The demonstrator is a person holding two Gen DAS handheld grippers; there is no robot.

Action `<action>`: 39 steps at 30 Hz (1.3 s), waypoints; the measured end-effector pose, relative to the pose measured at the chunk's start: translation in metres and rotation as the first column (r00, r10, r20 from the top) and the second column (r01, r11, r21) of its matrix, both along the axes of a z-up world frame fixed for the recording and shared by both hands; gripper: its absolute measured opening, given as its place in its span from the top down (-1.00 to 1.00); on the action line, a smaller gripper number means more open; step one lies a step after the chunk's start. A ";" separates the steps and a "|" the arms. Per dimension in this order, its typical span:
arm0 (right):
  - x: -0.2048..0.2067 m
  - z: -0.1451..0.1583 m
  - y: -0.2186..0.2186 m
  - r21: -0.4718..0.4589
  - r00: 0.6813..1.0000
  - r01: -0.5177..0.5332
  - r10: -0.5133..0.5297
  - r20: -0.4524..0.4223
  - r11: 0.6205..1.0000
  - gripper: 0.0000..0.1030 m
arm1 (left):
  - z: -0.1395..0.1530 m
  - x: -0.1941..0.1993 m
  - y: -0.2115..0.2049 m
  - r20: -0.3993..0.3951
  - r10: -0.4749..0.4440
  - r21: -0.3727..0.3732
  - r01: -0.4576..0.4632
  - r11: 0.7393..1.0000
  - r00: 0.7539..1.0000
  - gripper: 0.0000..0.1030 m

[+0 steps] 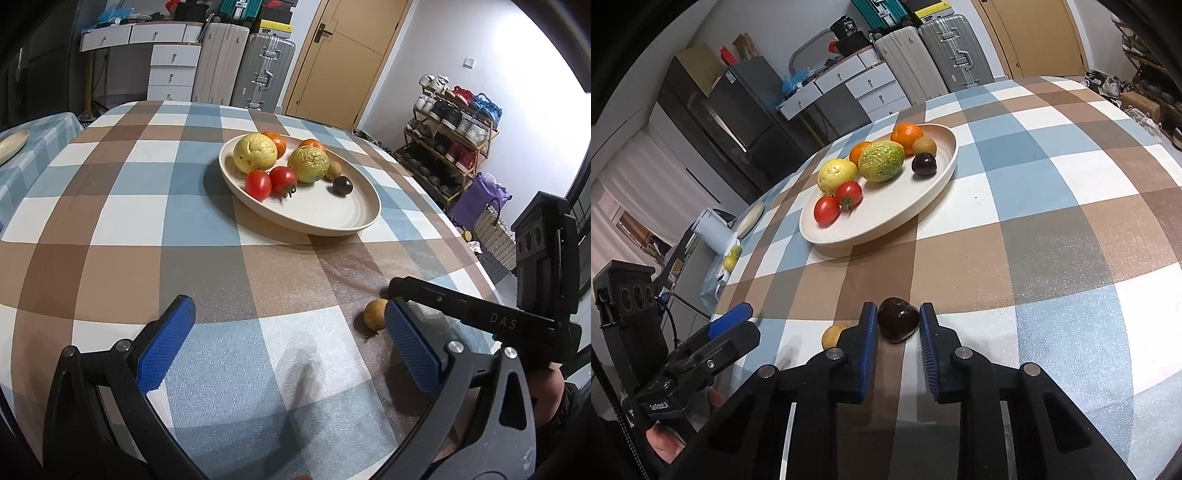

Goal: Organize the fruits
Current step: 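Close the left tool on the second brown fruit while the right tool holds the plum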

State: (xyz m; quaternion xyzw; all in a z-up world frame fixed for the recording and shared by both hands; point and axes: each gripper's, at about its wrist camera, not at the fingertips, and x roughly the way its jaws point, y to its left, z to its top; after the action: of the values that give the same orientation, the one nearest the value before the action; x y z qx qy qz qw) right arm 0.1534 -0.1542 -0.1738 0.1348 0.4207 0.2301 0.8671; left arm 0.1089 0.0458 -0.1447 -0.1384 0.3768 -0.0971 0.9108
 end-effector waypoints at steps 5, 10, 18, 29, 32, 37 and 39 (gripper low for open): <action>-0.003 0.003 -0.005 0.009 1.000 0.010 -0.010 0.010 1.000 0.54 | 0.001 0.000 -0.001 0.002 0.006 0.021 -0.006 1.000 1.000 -0.98; -0.009 0.007 -0.014 0.026 1.000 0.015 -0.015 0.023 1.000 0.54 | 0.004 -0.002 -0.010 0.017 -0.008 0.068 0.007 0.998 1.000 -0.98; -0.020 0.012 -0.028 0.063 0.998 0.011 -0.014 0.060 0.998 0.54 | 0.006 0.001 -0.027 -0.003 -0.054 0.100 0.054 0.993 0.999 -0.98; -0.036 0.020 -0.048 0.111 0.993 0.002 -0.016 0.121 0.994 0.54 | -0.001 0.019 -0.069 -0.090 -0.189 0.147 0.201 0.969 0.978 -0.94; -0.038 0.019 -0.052 0.129 0.993 -0.004 -0.011 0.115 0.992 0.54 | -0.003 0.023 -0.078 -0.115 -0.230 0.145 0.246 0.958 0.966 -0.71; -0.042 0.022 -0.053 0.147 0.990 -0.029 0.009 0.139 0.989 0.54 | -0.005 0.027 -0.086 -0.136 -0.263 0.149 0.282 0.948 0.955 -0.26; -0.044 0.022 -0.054 0.155 0.990 -0.038 0.016 0.144 0.987 0.54 | -0.005 0.027 -0.088 -0.135 -0.275 0.146 0.294 0.945 0.952 -0.06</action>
State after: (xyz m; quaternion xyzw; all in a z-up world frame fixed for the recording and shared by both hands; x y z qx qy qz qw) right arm 0.1097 -0.2078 -0.1518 0.1803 0.3403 0.2834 0.8782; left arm 0.1359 -0.0424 -0.1496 -0.0123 0.4503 -0.1885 0.8726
